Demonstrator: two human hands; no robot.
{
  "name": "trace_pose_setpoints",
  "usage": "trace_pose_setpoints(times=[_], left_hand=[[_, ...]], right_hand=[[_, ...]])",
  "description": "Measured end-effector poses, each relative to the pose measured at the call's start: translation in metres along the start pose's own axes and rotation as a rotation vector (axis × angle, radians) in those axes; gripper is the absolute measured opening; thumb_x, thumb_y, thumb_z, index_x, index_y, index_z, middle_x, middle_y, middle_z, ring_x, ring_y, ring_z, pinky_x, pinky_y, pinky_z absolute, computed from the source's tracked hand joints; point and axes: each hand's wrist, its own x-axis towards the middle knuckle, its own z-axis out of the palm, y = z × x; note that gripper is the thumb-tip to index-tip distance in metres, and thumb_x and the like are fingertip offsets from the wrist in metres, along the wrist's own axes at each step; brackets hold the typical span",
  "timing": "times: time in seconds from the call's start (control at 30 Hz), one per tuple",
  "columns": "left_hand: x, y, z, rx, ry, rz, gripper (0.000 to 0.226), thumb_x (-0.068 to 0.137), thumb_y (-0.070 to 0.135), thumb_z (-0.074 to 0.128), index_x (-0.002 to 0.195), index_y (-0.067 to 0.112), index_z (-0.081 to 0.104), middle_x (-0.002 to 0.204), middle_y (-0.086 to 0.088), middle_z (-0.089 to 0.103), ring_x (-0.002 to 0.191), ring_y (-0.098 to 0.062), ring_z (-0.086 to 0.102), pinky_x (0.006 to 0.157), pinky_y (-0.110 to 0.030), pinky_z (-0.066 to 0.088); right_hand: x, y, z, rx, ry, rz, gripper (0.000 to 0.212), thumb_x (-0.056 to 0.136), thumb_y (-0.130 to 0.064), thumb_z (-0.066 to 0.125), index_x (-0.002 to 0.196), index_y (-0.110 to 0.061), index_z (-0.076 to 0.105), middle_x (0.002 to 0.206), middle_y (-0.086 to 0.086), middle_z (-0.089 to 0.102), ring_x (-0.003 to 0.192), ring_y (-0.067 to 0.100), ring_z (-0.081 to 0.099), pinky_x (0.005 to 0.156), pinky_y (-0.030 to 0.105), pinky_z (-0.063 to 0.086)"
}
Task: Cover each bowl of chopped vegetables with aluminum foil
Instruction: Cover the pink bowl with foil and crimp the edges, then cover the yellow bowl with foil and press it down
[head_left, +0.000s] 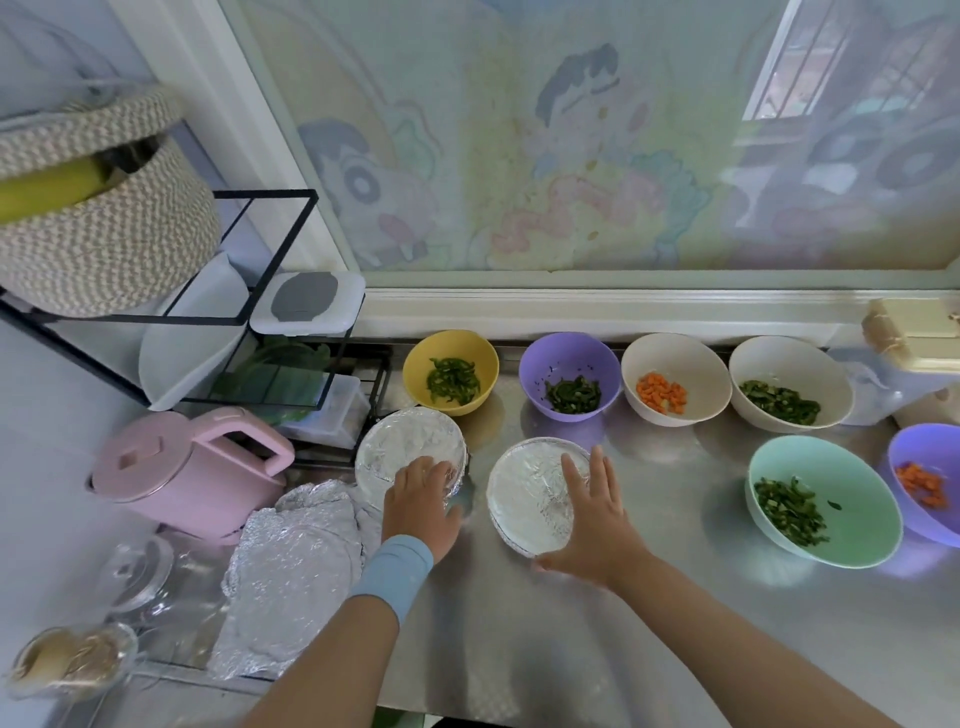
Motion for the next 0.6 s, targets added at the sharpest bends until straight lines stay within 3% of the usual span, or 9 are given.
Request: trace_pose_setpoints(times=[0.2,0.43,0.5,0.6], left_hand=[[0.008,-0.006,-0.012,-0.029,0.058,0.039,0.038,0.087,0.039,0.054,0.124,0.033,0.051,0.133,0.005,0.044,0.120,-0.019,0.040,0.100,-0.032,0.038],[0.034,-0.014,-0.040,-0.165,0.166,0.070,0.041,0.094,0.037,0.049,0.133,0.025,0.051,0.136,0.000,0.050,0.125,-0.021,0.043,0.106,-0.036,0.036],[0.048,-0.013,-0.052,-0.250,0.168,0.062,0.041,0.095,0.033,0.049,0.135,0.024,0.049,0.139,0.001,0.047,0.129,-0.020,0.040,0.109,-0.035,0.034],[0.077,-0.012,-0.067,-0.355,0.155,0.037,0.040,0.096,0.029,0.048,0.135,0.020,0.048,0.140,-0.001,0.043,0.130,-0.020,0.039,0.109,-0.036,0.035]], right_hand=[[0.020,-0.028,0.004,0.023,0.020,0.061,0.143,0.053,-0.072,0.078,0.154,-0.027,-0.014,0.158,0.007,-0.031,0.146,0.027,-0.028,0.120,0.048,0.011],[0.034,-0.044,0.001,-0.190,-0.019,0.157,0.144,0.050,-0.091,0.057,0.151,-0.026,-0.022,0.156,0.012,-0.033,0.145,0.030,-0.029,0.114,0.062,-0.006],[0.040,-0.053,-0.007,-0.208,0.038,0.121,0.128,0.062,-0.091,0.047,0.153,-0.025,-0.015,0.159,0.011,-0.029,0.147,0.028,-0.026,0.115,0.061,-0.006],[0.062,-0.077,-0.031,-0.086,0.153,0.024,0.093,0.085,-0.069,0.049,0.155,-0.024,0.007,0.164,0.008,-0.008,0.150,0.027,-0.007,0.121,0.048,0.007]])
